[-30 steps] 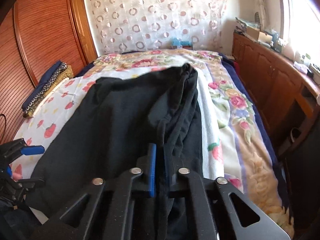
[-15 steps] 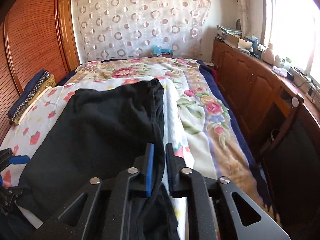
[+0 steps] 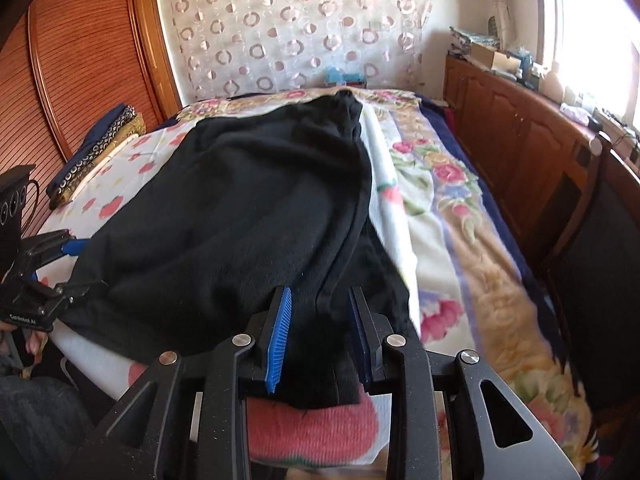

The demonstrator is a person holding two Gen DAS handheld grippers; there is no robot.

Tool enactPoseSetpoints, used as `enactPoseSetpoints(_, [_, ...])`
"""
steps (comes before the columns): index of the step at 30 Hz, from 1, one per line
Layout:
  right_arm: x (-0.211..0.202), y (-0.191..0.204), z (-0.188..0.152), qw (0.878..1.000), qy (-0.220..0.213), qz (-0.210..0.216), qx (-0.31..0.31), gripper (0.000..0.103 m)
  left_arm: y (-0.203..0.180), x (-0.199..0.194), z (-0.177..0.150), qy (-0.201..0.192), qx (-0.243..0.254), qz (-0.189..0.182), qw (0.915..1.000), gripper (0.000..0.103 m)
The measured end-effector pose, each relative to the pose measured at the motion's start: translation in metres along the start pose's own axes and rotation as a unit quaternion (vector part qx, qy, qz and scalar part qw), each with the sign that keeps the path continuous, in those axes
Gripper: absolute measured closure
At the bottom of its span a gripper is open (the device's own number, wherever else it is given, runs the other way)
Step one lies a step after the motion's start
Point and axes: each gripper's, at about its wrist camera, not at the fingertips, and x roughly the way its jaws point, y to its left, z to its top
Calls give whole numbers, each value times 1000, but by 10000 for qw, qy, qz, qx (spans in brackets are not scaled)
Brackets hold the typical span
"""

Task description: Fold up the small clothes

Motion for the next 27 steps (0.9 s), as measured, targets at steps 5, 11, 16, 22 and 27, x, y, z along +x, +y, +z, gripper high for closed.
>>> enactPoseSetpoints(5, [3,5,0,9999,39,-38,-103,74,0,0,0,-7,4,2,10000,25])
enactPoseSetpoints(11, [4,11,-1,9993,90,105,-362,94,1,0,0,-20,2,-7,10000,25])
enactPoseSetpoints(16, [-14,8,3,9984,-253,-160,-471,96,1,0,0,-6,-33,-5,10000,25])
enactPoseSetpoints(22, [-21,2,3,9975,-281,-377,-521,97,-3,-6,-2,28,-24,-68,10000,25])
enactPoseSetpoints(27, [-15,4,1,9982,-252,-335,-435,97,-4,-7,-3,38,2,-17,10000,25])
